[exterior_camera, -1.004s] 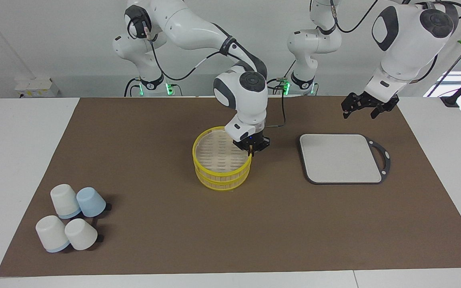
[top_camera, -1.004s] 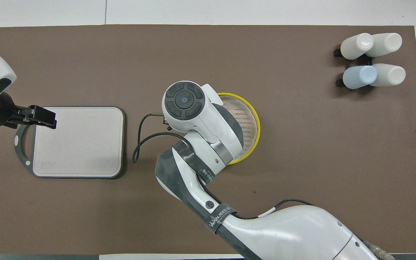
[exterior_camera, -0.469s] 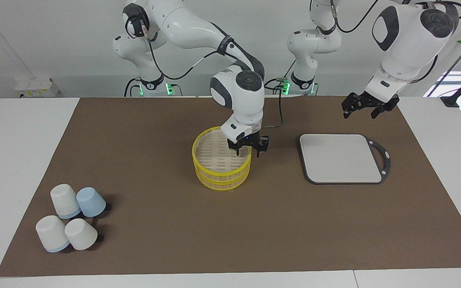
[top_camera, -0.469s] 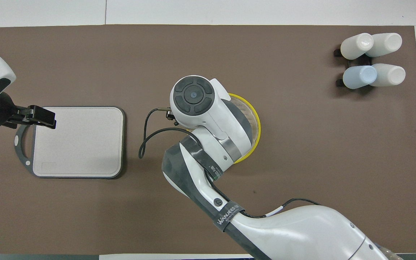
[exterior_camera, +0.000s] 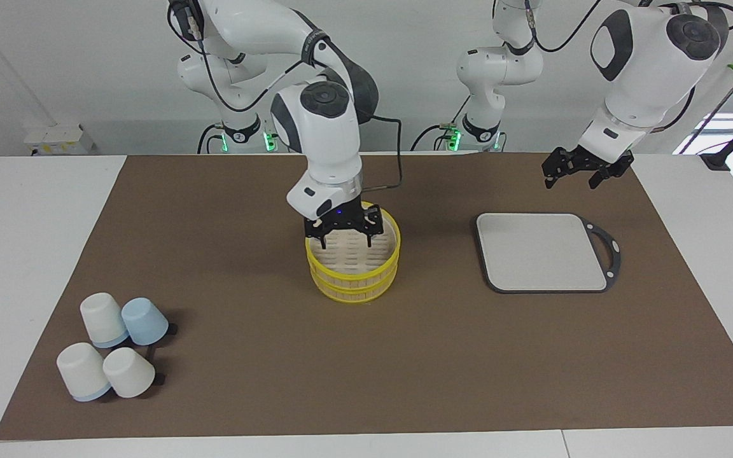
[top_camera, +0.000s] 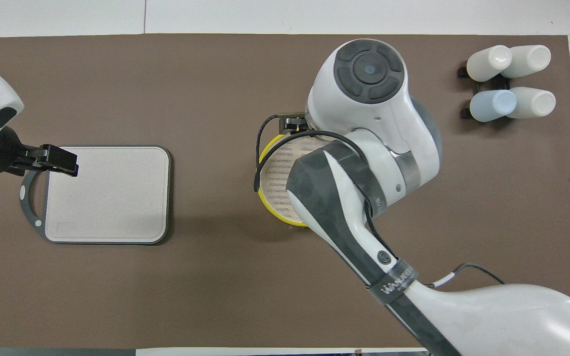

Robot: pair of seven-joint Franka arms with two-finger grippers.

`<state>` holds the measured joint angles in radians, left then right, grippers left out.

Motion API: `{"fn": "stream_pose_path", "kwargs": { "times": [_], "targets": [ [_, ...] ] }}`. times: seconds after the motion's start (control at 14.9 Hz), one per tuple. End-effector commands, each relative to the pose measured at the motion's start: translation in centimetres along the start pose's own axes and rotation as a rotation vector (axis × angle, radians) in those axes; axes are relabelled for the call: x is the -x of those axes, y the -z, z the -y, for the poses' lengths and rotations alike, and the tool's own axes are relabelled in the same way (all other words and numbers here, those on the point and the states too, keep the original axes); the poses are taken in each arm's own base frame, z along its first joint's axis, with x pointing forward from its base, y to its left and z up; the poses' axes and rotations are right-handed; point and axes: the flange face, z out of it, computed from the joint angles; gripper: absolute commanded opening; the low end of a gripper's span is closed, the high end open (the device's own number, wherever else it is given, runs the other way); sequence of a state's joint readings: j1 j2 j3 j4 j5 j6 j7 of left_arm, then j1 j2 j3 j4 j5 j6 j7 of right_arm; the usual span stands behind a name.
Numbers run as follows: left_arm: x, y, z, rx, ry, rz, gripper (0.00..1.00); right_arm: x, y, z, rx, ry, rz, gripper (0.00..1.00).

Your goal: Place bun in steamer

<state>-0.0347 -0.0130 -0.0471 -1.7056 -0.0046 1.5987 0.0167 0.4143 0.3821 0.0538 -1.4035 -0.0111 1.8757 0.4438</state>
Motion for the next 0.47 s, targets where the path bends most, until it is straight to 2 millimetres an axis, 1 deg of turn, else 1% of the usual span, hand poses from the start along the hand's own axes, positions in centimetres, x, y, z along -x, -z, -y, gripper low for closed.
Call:
{"fn": "stream_pose_path", "kwargs": {
  "times": [0.0,0.13,0.27,0.4],
  "targets": [
    [0.3,0.1,-0.1,-0.016,-0.014,-0.012,1.0,-0.5,2.1,-5.9,0.019,0.114,0.038,1.0],
    [0.3,0.1,-0.1,-0.016,-0.014,-0.012,1.0,-0.9,3.2,-10.9,0.028,0.159,0.091,1.0],
    [0.4,0.3,-0.1,-0.017,-0.014,-0.015,1.0,-0.6,4.4,-14.6,0.034,0.189,0.133,1.0],
    [0.3,0.1,-0.1,-0.016,-0.014,-0.012,1.0,-0.2,5.3,-19.1,0.034,0.204,0.18,1.0]
  ]
}}
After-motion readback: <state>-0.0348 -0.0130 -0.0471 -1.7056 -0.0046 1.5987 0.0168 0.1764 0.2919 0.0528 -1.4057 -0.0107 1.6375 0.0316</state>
